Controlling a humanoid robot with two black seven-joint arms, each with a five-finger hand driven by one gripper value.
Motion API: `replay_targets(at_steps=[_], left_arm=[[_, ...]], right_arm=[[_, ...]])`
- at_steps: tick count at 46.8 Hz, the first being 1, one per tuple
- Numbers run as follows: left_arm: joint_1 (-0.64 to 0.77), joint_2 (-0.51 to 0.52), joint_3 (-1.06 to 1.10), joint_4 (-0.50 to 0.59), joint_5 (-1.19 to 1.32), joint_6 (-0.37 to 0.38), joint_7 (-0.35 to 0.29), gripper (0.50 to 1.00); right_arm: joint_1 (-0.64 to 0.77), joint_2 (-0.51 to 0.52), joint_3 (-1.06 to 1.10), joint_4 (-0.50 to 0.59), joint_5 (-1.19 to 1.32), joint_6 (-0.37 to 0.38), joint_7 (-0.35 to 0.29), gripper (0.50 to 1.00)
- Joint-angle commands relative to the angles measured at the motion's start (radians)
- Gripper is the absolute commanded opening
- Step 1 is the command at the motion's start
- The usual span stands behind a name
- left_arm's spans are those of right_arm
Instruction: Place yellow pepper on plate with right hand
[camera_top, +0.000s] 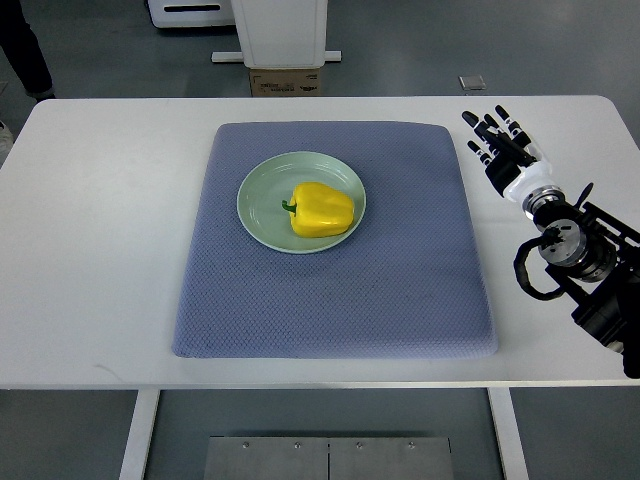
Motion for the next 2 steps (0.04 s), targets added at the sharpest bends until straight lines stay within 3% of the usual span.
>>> replay_targets(at_steps=[1, 2], left_arm=[[0.000, 0.000, 0.000, 0.000, 0.000, 0.000, -0.001, 1.000], [0.000, 0.000, 0.000, 0.000, 0.000, 0.000, -0.001, 1.000]], right_arm=[[-0.004, 0.001, 0.001, -0.001, -0.001, 0.001, 0.002, 1.000], [-0.004, 0.001, 0.001, -0.001, -0.001, 0.001, 0.002, 1.000]])
